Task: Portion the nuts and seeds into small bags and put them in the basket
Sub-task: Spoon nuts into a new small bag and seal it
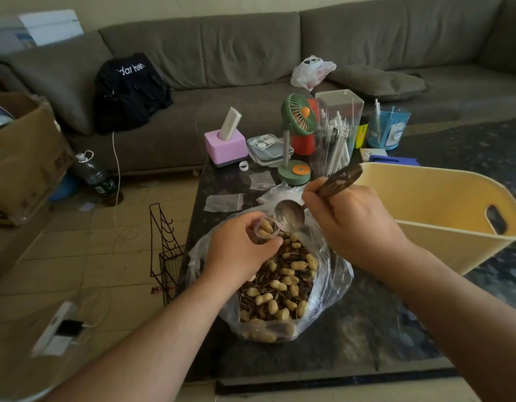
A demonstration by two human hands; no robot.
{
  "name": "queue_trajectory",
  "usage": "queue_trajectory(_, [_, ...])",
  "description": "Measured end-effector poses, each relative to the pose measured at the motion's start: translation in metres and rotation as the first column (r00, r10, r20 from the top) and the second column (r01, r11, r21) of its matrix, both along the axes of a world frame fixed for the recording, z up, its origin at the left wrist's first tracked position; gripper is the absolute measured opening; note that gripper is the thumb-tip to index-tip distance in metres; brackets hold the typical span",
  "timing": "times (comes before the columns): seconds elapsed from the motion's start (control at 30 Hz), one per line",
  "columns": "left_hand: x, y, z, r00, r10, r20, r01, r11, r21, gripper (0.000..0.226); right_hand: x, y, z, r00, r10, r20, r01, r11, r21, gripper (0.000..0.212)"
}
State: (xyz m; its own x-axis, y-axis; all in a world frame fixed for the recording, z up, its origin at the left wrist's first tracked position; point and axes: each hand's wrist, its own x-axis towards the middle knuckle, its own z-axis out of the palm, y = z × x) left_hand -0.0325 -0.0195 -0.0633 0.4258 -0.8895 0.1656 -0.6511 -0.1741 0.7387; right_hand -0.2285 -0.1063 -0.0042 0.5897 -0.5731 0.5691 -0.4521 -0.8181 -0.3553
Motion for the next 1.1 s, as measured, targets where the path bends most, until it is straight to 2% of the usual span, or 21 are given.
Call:
queue_trajectory(0.13, [0.008, 0.004, 0.006, 0.999, -0.022, -0.041, 0.019, 0.997, -0.077, 0.056, -0.008, -0.009, -0.030, 0.984, 0.150, -0.095, -0.148, 0.989, 0.024, 0.025])
queue_trajectory(0.2, [0.015, 0.004, 0.004, 0.993, -0.033, -0.116, 0.022, 0.995, -0.100, 0.062, -0.015, -0.013, -0.049, 0.945, 0.234, -0.228, -0.237, 0.971, 0.013, 0.027])
queue_trajectory(0.27, [0.019, 0.005, 0.000, 0.981, -0.036, -0.193, 0.021, 0.997, -0.075, 0.068, -0.019, -0.014, -0.068, 0.892, 0.234, -0.386, -0.268, 0.963, -0.036, 0.036])
queue_trajectory(0.33, [0.020, 0.004, -0.004, 0.957, -0.050, -0.287, 0.036, 0.998, -0.053, 0.067, -0.021, -0.014, -0.081, 0.868, 0.223, -0.444, -0.276, 0.959, -0.058, 0.039])
queue_trajectory(0.4, [0.020, 0.002, -0.007, 0.938, -0.078, -0.339, 0.057, 0.996, -0.072, 0.050, -0.019, -0.012, -0.089, 0.850, 0.227, -0.475, -0.288, 0.956, -0.057, 0.041])
queue_trajectory(0.47, [0.020, 0.001, -0.006, 0.953, -0.107, -0.284, 0.085, 0.992, -0.091, 0.027, -0.017, -0.014, -0.091, 0.840, 0.222, -0.495, -0.285, 0.957, -0.053, 0.047])
queue_trajectory(0.53, [0.020, 0.001, -0.004, 0.978, -0.154, -0.141, 0.146, 0.987, -0.067, 0.013, -0.015, -0.015, -0.087, 0.870, 0.216, -0.444, -0.255, 0.967, -0.029, 0.044])
queue_trajectory(0.6, [0.019, 0.003, -0.001, 0.974, -0.228, 0.001, 0.228, 0.973, -0.047, 0.010, -0.011, -0.016, -0.079, 0.921, 0.198, -0.335, -0.191, 0.980, 0.054, 0.039])
queue_trajectory(0.73, [0.023, 0.002, 0.003, 0.935, -0.296, 0.194, 0.320, 0.941, -0.107, 0.009, -0.001, -0.019, -0.060, 0.993, 0.076, -0.087, -0.041, 0.939, 0.343, 0.038])
queue_trajectory(0.8, [0.025, 0.000, 0.005, 0.948, -0.249, 0.200, 0.282, 0.946, -0.161, 0.011, 0.004, -0.018, -0.054, 0.997, 0.068, -0.045, -0.038, 0.878, 0.477, 0.045])
queue_trajectory(0.87, [0.025, 0.000, 0.006, 0.955, -0.221, 0.199, 0.259, 0.947, -0.189, 0.018, 0.008, -0.015, -0.051, 0.992, 0.128, -0.021, -0.095, 0.829, 0.551, 0.048])
queue_trajectory(1.0, [0.023, 0.002, 0.005, 0.965, -0.210, 0.160, 0.241, 0.949, -0.205, 0.023, 0.012, -0.014, -0.049, 0.979, 0.199, -0.045, -0.144, 0.833, 0.535, 0.024])
queue_trajectory(1.1, [0.021, 0.004, 0.006, 0.973, -0.227, 0.038, 0.230, 0.954, -0.192, 0.022, 0.012, -0.015, -0.048, 0.985, 0.164, -0.045, -0.116, 0.841, 0.528, 0.017])
